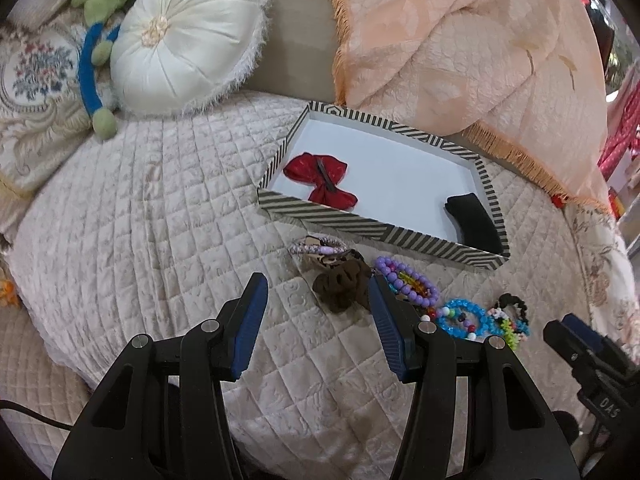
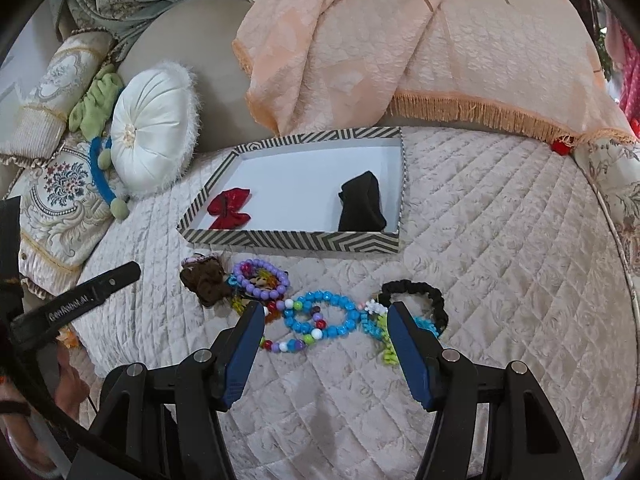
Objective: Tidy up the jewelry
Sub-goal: 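Grasp the leopard-print bow with the left gripper while the right grasps the purple bead bracelet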
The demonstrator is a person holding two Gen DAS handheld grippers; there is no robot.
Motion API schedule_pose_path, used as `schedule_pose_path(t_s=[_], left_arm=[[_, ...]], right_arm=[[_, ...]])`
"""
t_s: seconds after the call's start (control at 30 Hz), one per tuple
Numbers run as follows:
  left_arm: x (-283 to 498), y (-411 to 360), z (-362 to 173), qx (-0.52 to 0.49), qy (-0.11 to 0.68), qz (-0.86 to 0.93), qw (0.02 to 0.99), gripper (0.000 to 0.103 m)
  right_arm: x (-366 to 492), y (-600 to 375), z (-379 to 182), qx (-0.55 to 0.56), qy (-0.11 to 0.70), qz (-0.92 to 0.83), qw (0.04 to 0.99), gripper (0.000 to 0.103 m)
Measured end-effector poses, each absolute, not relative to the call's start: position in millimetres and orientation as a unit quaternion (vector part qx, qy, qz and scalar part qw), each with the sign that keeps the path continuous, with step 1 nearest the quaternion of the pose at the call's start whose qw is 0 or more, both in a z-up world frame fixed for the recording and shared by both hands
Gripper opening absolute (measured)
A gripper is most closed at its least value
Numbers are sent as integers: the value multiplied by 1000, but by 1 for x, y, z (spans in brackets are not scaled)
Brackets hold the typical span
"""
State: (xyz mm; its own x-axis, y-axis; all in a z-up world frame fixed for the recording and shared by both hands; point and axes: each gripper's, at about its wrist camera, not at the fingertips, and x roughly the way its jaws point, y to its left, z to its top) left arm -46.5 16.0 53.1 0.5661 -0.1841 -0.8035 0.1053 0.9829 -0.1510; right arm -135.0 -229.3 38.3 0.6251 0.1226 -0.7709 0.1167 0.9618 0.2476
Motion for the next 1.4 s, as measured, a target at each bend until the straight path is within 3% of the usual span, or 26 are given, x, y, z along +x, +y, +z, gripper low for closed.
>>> schedule_pose_path(t_s=[0.53,0.6,0.83,1.2,1.33,1.37,1.4], left_arm=[[-19,36,22,-152,530,-105,827,53],[-16,32,17,-157,538,-111,821,60],[1,24,0,-175,551,-104,809,62],[21,19,-23,-179,570,-98,796,62],[26,15,-30,-180,572,-102,794,62],[27,13,-32,-178,570,-106,795,62],[27,13,-32,-175,567,-109,797,51]], right_arm=[[-123,-217,12,132,460,54,876,61],[-118,-210,8,128,460,74,875,61],[-87,-182,-5,95,468,125,869,43],[-36,-148,-37,33,494,180,850,30],[-26,-148,-47,31,504,189,842,9],[-26,-149,-48,33,505,190,841,9],[-26,-151,-48,35,505,191,841,9]])
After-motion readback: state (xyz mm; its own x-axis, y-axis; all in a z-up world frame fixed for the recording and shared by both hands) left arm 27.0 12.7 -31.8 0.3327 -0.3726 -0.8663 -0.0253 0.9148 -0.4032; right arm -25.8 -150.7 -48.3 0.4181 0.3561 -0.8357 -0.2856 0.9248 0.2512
